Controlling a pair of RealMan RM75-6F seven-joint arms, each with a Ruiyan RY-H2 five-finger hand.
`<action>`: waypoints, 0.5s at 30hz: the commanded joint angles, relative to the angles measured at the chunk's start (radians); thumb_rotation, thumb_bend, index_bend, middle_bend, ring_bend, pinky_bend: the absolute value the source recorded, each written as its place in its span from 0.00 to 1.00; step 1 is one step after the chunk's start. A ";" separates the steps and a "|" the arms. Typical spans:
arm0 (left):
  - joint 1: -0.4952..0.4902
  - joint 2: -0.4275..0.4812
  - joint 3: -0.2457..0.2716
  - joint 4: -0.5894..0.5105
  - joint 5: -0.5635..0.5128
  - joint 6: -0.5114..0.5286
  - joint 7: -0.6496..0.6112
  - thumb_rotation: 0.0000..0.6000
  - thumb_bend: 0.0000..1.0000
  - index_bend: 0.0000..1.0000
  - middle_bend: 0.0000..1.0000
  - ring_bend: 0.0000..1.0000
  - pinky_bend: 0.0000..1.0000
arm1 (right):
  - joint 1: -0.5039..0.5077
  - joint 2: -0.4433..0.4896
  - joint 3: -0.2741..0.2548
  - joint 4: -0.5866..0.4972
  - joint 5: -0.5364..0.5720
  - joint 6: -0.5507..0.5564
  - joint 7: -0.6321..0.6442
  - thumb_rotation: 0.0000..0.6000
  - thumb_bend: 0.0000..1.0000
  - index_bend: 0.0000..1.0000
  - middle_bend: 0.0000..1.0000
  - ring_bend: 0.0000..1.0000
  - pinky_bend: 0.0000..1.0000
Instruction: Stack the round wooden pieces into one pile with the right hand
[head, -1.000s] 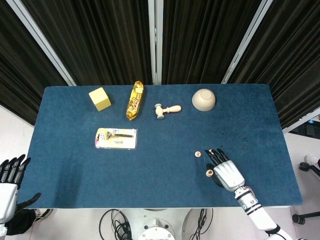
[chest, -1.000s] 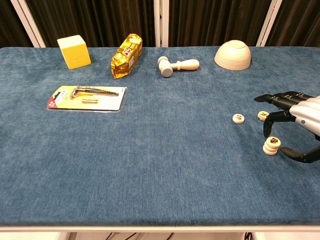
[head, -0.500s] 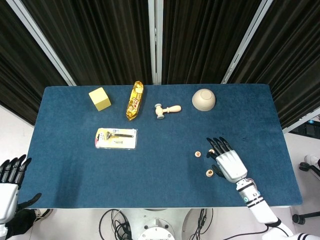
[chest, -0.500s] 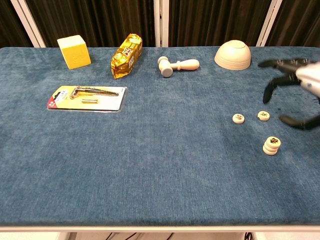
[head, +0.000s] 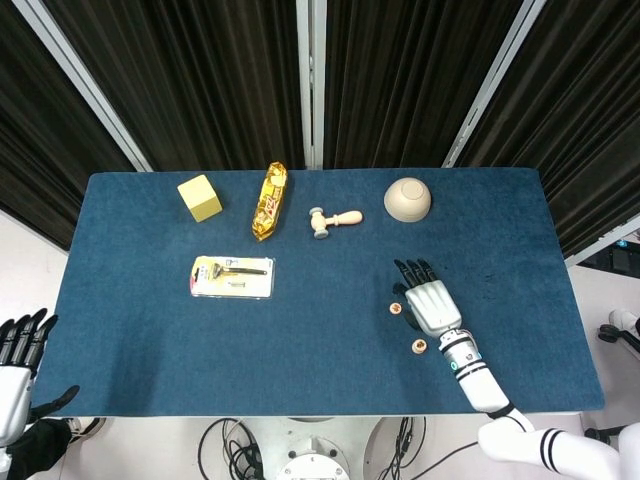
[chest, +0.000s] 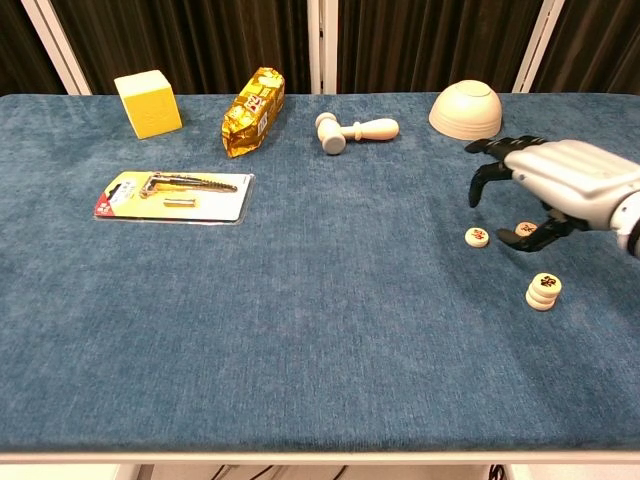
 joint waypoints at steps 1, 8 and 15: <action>0.000 0.001 0.000 0.000 0.001 0.000 -0.001 1.00 0.09 0.03 0.00 0.00 0.00 | 0.012 -0.020 -0.002 0.021 0.003 -0.007 0.006 1.00 0.33 0.35 0.02 0.00 0.00; 0.000 0.002 0.001 0.000 0.001 0.001 -0.003 1.00 0.09 0.03 0.00 0.00 0.00 | 0.021 -0.026 -0.013 0.023 0.010 -0.016 0.011 1.00 0.33 0.35 0.02 0.00 0.00; 0.000 0.002 0.001 0.000 0.003 0.002 -0.003 1.00 0.09 0.03 0.00 0.00 0.00 | 0.019 -0.022 -0.024 0.016 0.018 -0.009 -0.002 1.00 0.33 0.35 0.02 0.00 0.00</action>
